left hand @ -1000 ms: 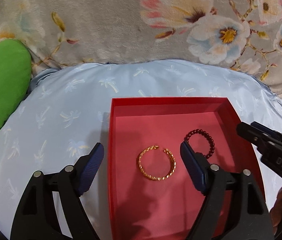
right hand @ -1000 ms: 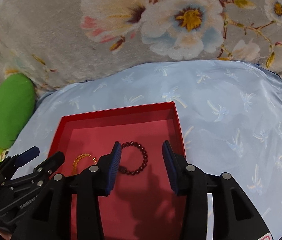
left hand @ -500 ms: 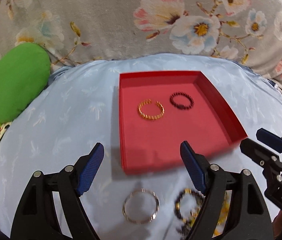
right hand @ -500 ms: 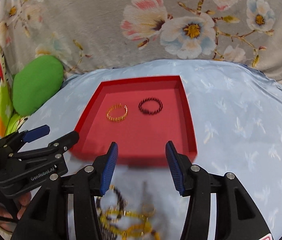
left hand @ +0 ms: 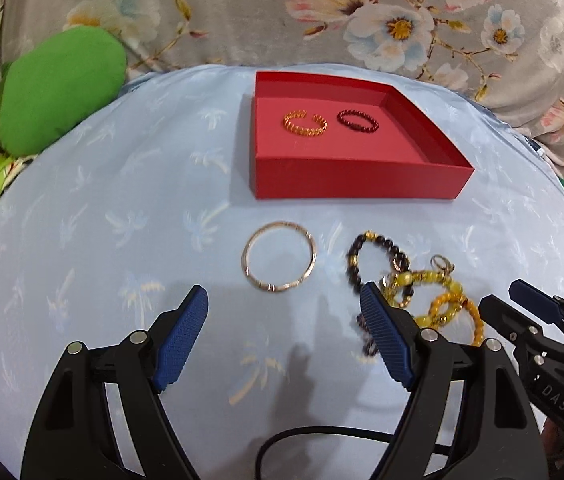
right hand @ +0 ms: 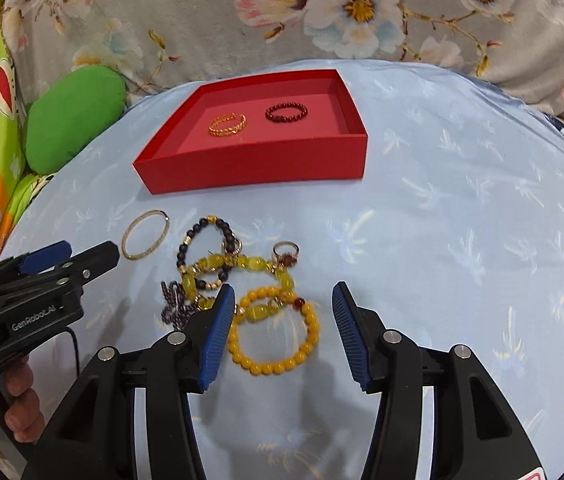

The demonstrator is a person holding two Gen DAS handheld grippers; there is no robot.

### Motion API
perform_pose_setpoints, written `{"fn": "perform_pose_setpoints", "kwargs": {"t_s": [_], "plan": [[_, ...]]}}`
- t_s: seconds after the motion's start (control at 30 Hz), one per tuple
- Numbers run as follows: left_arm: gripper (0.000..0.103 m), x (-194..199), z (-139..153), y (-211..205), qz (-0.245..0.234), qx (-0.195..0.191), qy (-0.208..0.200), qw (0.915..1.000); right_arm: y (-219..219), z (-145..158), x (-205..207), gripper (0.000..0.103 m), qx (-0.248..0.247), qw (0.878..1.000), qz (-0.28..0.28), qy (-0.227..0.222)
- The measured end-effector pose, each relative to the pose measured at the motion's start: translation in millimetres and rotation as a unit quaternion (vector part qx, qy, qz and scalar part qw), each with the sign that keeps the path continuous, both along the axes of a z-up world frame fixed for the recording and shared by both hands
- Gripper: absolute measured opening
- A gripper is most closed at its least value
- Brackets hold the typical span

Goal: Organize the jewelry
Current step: 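Move both open tools back over the remaining jewelry pile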

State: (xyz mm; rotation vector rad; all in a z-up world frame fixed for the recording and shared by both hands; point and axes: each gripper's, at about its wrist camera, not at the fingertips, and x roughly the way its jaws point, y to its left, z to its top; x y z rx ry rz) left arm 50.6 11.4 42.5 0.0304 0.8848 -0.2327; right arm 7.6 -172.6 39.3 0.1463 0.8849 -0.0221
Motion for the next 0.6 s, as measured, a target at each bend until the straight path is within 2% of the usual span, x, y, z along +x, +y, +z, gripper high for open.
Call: {"fn": "perform_pose_setpoints", "kwargs": {"t_s": [0.23, 0.6], "plan": [[0.075, -5.5, -11.4, 8.8, 0.013, -0.010, 0.008, 0.9998, 0.4, -10.8, 6.0, 0.050, -0.001, 1.000, -0.004, 0.005], [0.074, 0.8, -20.1, 15.5, 0.022, -0.009, 0.019, 0.9995, 5.4, -28.0, 30.5, 0.028, -0.003, 1.000, 0.001, 0.025]]}}
